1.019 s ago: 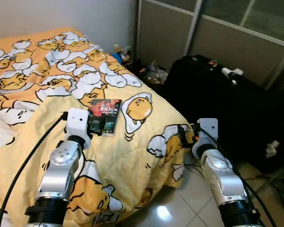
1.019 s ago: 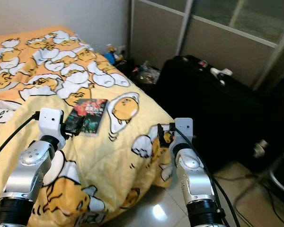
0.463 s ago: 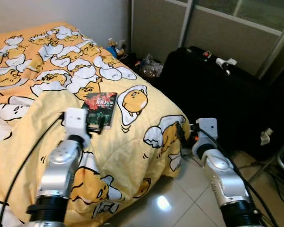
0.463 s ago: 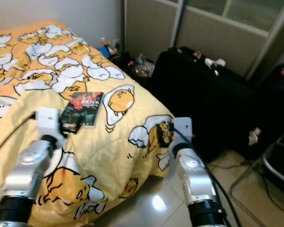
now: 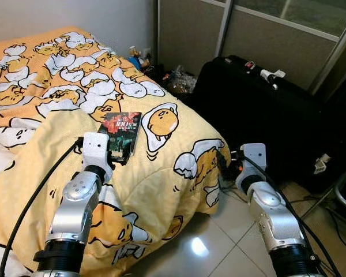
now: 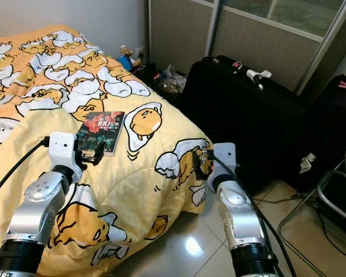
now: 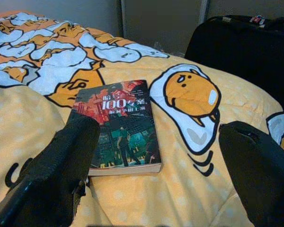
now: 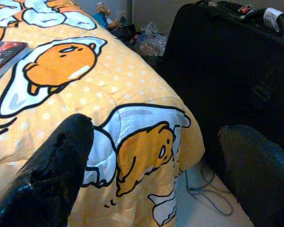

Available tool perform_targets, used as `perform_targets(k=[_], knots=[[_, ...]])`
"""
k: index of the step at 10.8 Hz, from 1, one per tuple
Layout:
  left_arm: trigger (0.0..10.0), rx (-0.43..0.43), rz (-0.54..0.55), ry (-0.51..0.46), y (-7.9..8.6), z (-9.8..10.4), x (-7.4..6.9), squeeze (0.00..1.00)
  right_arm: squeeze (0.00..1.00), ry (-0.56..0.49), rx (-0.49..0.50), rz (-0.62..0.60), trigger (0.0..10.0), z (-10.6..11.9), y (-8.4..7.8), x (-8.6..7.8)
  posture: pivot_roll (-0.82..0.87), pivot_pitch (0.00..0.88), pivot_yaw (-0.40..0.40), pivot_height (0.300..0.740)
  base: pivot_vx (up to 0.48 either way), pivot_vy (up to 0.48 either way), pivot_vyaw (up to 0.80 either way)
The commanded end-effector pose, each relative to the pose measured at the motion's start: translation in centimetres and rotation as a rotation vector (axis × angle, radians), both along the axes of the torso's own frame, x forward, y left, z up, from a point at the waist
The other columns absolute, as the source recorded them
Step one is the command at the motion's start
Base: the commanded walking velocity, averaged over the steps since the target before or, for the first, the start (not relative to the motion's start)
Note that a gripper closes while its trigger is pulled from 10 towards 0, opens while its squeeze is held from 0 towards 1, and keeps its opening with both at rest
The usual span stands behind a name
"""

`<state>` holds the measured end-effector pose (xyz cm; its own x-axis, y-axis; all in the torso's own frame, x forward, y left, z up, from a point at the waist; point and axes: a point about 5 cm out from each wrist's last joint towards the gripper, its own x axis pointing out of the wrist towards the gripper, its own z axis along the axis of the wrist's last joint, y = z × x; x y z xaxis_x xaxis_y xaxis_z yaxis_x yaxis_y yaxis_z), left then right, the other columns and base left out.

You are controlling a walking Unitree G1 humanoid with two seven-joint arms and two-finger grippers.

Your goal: Clean up the room

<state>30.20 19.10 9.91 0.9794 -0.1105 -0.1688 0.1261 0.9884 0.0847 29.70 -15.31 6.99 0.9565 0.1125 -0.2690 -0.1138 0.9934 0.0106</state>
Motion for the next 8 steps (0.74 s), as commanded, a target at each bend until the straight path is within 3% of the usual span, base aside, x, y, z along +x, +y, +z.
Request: perform_targets(k=[1,3,7,8], knots=[[10.0,0.012,-0.012,-0.028,-0.24,0.56,0.13,0.45,0.0,-0.029,-0.017,0.013,10.0,0.69,0.04,0.48,-0.04,0.0,-0.037,0.74,0.368,0.0,0.0],[10.0,0.012,-0.013,-0.033,-0.36,0.63,0.23,0.45,0.0,-0.033,-0.028,0.016,10.0,0.79,0.01,0.59,-0.04,0.0,-0.038,0.74,0.392,0.0,0.0],[10.0,0.009,-0.013,-0.032,-0.48,0.54,0.18,0.45,0.0,-0.031,-0.035,0.011,10.0,0.71,-0.08,0.54,-0.04,0.0,-0.037,0.74,0.396,0.0,0.8],[10.0,0.012,-0.013,-0.029,-0.52,0.51,0.19,0.44,0.0,-0.023,-0.018,-0.01,10.0,0.59,-0.17,0.5,-0.04,0.0,-0.037,0.74,0.345,0.0,0.0]])
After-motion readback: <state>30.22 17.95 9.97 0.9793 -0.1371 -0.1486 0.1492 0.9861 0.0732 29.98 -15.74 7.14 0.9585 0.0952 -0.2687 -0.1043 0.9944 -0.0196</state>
